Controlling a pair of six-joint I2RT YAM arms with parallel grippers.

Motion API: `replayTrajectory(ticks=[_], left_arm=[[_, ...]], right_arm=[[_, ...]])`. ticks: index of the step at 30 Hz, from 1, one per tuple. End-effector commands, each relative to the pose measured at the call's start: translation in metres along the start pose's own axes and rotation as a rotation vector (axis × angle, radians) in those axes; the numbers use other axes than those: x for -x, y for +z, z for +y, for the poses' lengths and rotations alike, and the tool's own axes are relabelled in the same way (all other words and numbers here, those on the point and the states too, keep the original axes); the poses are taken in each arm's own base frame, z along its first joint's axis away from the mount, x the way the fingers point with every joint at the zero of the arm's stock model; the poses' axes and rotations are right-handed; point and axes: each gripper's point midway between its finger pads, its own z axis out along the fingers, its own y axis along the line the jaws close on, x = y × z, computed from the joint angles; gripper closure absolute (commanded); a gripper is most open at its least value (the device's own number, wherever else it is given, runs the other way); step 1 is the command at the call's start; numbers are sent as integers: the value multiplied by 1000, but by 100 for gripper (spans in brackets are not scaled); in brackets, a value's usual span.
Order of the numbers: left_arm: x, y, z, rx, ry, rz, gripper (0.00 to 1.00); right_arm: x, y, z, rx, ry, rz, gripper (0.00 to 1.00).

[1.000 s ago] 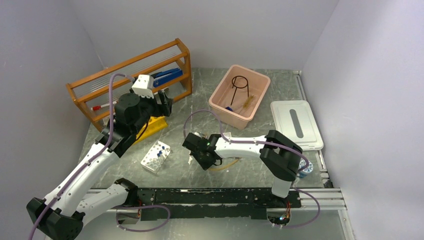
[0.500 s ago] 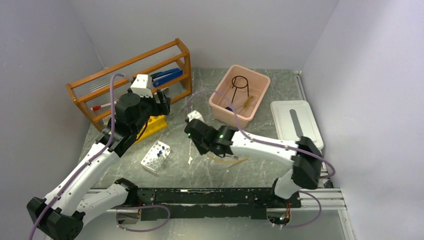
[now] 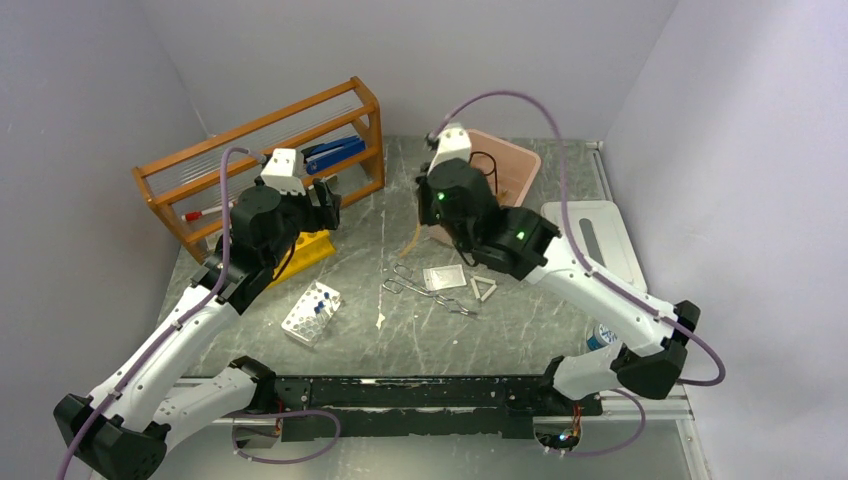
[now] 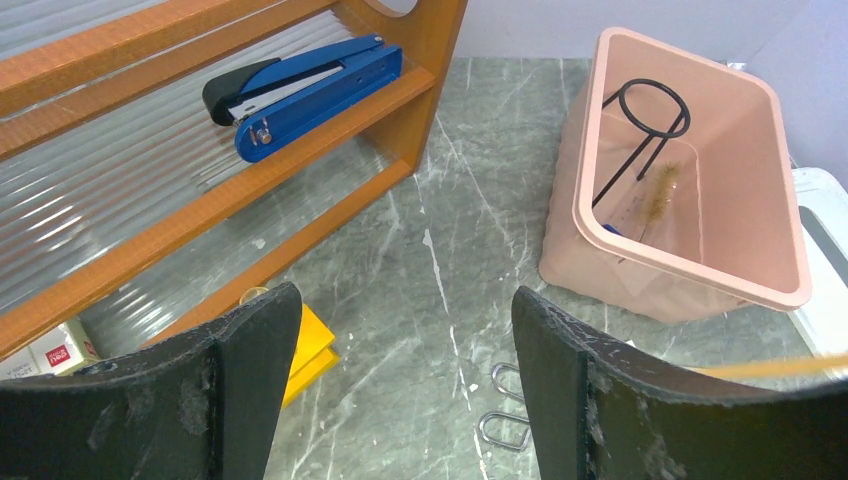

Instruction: Organize the chemistry lab equipment

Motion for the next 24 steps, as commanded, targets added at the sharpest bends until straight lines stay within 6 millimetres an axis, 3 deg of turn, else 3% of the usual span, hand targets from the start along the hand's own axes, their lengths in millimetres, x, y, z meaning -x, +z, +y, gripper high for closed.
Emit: replayTrajectory(ticks=[1, 8, 13, 17, 24], left_arm=[[2, 2, 4, 16, -1, -11, 19], [2, 2, 5, 20, -1, -12, 19], [2, 2, 5, 19, -2, -12, 19], [2, 3, 3, 12, -3, -9, 19], [0, 4, 4, 16, -1, -5, 19]], right_arm=[[71, -9, -41, -106, 56, -187, 100], [127, -3, -104, -262, 84, -299, 100], [136, 13, -131, -299, 98, -315, 100], [117, 40, -144, -272, 108, -280, 100], [35, 92, -166, -270, 175, -86, 100]])
